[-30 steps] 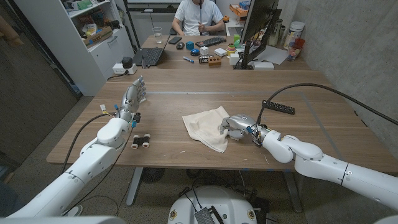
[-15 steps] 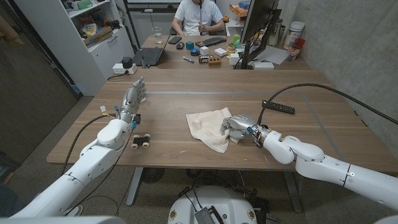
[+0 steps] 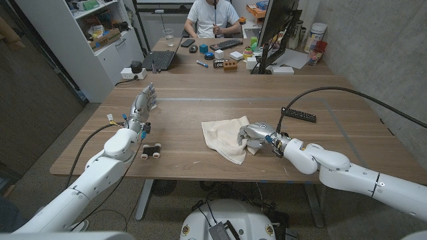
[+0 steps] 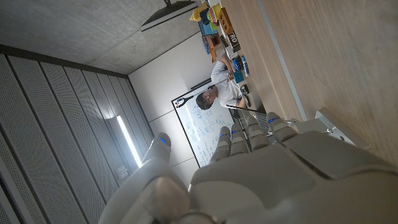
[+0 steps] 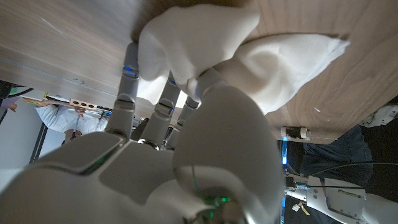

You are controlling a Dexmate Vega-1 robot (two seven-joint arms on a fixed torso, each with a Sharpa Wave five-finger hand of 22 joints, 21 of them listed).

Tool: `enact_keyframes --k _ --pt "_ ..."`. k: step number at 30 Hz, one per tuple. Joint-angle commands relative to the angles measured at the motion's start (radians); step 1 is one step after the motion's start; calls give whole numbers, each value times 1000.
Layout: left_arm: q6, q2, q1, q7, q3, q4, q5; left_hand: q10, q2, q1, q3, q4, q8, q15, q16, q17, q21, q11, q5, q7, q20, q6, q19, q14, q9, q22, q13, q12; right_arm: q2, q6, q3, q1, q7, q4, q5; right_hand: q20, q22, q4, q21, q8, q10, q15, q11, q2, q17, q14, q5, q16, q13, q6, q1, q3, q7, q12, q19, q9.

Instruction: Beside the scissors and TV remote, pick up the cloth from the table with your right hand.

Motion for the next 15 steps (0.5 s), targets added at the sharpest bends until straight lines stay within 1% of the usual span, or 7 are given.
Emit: enact_keyframes --k 1,2,5,6,12,15 --pt "-10 -5 -2 -3 -4 5 -2 4 0 -7 -2 1 -1 2 -3 2 2 5 2 1 10 8 3 8 3 4 4 -1 -14 -4 8 16 -4 -40 -33 -144 -6 3 4 5 23 -90 -14 5 9 19 -1 -4 -3 -3 -9 1 0 6 87 1" --pt "-5 -5 -4 -3 -3 5 -4 4 0 -7 -2 1 -1 3 -3 2 2 4 2 1 10 8 3 8 3 4 4 -1 -13 -11 11 16 -2 -44 -29 -144 -6 3 5 5 23 -91 -12 5 10 20 -1 -4 -4 -4 -9 1 1 6 87 1" --pt "0 -5 -7 3 1 5 3 4 0 -7 -2 1 -1 2 -3 2 2 4 2 1 10 8 3 9 3 4 4 -1 -22 -12 18 17 -1 -63 -27 -144 -7 4 11 5 27 -91 -15 5 15 23 -1 -6 -8 -4 -12 0 3 3 86 0" --pt "-10 -9 -8 -8 2 12 -1 4 0 -7 -2 1 -1 2 -3 2 2 4 2 1 10 8 3 9 3 4 4 -2 -27 -13 21 16 -8 -70 -30 -144 -7 4 14 5 28 -91 -14 5 16 24 -1 -7 -7 -4 -13 0 2 3 87 -1" --pt "-11 -13 -11 -14 5 20 -7 3 1 -7 -2 0 -2 2 -4 2 2 6 2 1 10 8 2 9 3 4 4 -2 -66 -18 52 16 -11 -136 -20 -145 -9 3 26 6 31 -92 -12 5 27 29 -1 -11 -5 -6 -15 0 0 1 85 -2" --pt "-22 -17 -14 -19 5 26 -8 4 1 -7 -2 0 -2 3 -4 2 2 5 2 2 10 10 2 8 3 4 4 -2 -79 -22 62 19 -8 -158 -23 -145 -11 4 32 7 36 -93 -16 6 33 31 -1 -13 -7 -5 -18 0 1 -2 82 -5"
